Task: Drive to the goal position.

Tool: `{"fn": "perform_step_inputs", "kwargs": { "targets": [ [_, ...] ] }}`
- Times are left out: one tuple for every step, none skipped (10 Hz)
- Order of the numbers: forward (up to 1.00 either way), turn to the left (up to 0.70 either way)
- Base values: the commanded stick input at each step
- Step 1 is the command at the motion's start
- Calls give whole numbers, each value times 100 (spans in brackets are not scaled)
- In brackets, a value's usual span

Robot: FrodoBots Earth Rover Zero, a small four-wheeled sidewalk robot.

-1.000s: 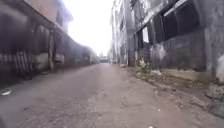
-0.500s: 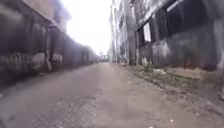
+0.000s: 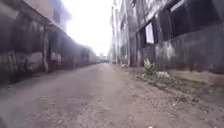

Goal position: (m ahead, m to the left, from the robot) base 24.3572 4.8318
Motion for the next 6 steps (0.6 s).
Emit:
{"fn": "perform_step_inputs", "kwargs": {
  "targets": [
    [50,1],
    [50,1],
    [50,1],
    [50,1],
    [50,1],
    [50,1]
  ]
}}
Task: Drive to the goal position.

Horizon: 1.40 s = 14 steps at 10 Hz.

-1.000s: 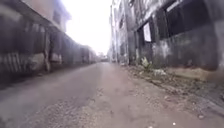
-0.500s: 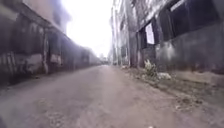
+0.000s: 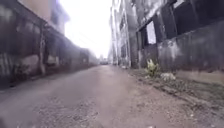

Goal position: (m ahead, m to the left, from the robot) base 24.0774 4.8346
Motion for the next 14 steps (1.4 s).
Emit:
{"fn": "perform_step_inputs", "kwargs": {
  "targets": [
    [50,1],
    [50,1],
    [50,1],
    [50,1],
    [50,1],
    [50,1],
    [50,1],
    [50,1],
    [50,1],
    [50,1],
    [50,1],
    [50,1],
    [50,1],
    [50,1]
  ]
}}
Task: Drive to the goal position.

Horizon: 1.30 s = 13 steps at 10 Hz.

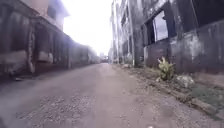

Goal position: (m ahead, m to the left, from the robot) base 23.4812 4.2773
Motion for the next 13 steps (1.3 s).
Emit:
{"fn": "perform_step_inputs", "kwargs": {
  "targets": [
    [50,1],
    [50,1],
    [50,1],
    [50,1],
    [50,1],
    [50,1],
    [50,1],
    [50,1],
    [50,1],
    [50,1],
    [50,1],
    [50,1],
    [50,1]
  ]
}}
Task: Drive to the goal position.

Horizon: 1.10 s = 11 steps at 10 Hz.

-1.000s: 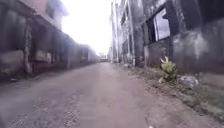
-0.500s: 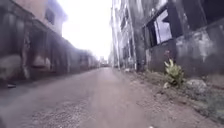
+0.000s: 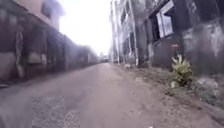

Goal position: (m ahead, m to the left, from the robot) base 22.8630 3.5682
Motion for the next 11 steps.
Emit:
{"fn": "perform_step_inputs", "kwargs": {
  "targets": [
    [50,1],
    [50,1],
    [50,1],
    [50,1],
    [50,1],
    [50,1],
    [50,1],
    [50,1],
    [50,1],
    [50,1],
    [50,1]
  ]
}}
